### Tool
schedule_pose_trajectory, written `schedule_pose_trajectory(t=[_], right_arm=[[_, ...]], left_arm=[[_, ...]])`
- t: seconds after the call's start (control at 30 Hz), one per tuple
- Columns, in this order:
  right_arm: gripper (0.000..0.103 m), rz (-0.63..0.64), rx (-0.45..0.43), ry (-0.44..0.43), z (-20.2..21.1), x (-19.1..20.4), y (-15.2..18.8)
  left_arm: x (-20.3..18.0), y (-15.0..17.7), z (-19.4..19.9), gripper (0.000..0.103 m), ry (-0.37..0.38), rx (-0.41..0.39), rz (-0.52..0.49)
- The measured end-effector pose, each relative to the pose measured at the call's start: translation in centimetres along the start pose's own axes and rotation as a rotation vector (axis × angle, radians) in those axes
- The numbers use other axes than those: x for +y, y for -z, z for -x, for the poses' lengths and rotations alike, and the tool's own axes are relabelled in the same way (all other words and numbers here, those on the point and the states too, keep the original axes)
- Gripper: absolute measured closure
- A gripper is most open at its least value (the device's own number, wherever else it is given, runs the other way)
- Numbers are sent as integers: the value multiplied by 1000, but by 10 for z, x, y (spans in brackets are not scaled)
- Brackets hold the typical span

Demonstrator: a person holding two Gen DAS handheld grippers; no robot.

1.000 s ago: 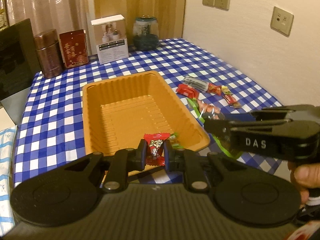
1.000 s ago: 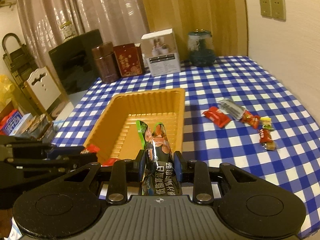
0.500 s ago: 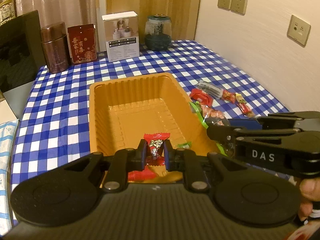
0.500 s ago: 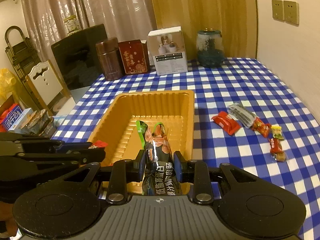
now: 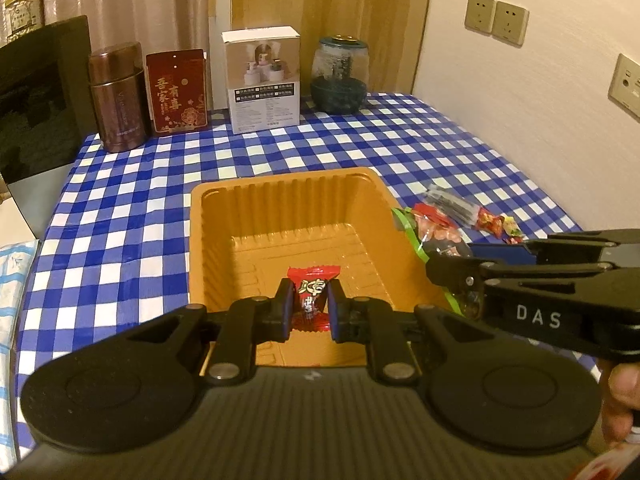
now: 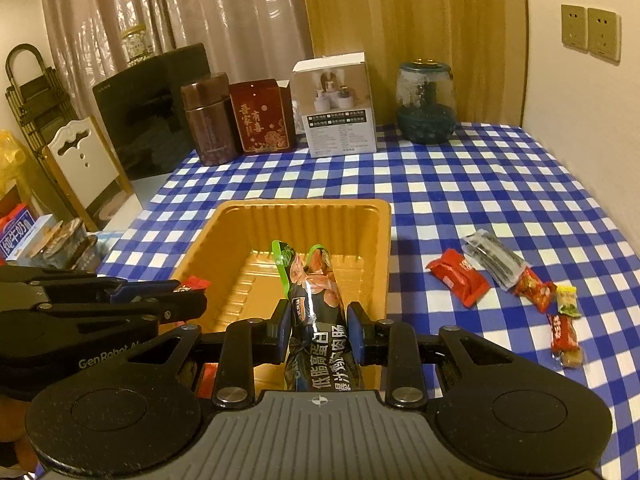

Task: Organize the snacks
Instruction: 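Carry both snacks over the orange tray and open the left tool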

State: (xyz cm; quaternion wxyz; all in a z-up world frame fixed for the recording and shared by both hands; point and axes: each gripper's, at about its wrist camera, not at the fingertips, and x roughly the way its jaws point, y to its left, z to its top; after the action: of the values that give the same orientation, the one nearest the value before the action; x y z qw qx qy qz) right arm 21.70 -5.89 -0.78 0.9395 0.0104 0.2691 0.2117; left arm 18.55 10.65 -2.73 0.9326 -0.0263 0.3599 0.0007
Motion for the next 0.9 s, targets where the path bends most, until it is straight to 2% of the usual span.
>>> schedule_pose_trajectory(t=[0.37, 0.73, 0.83, 0.9], right_arm=[[73, -12, 36, -16, -32, -3, -11], [73, -30, 51, -15, -42, -8, -13], [73, -33, 55, -17, -43, -9, -12], [73, -34, 56, -18, -43, -10, -13]], left_arm=[[17, -12, -26, 87, 0, 9, 40], [20, -8, -46, 86, -4, 37, 39], [23, -8, -48, 74, -16, 37, 48], [25, -7, -47, 74, -24, 34, 55]])
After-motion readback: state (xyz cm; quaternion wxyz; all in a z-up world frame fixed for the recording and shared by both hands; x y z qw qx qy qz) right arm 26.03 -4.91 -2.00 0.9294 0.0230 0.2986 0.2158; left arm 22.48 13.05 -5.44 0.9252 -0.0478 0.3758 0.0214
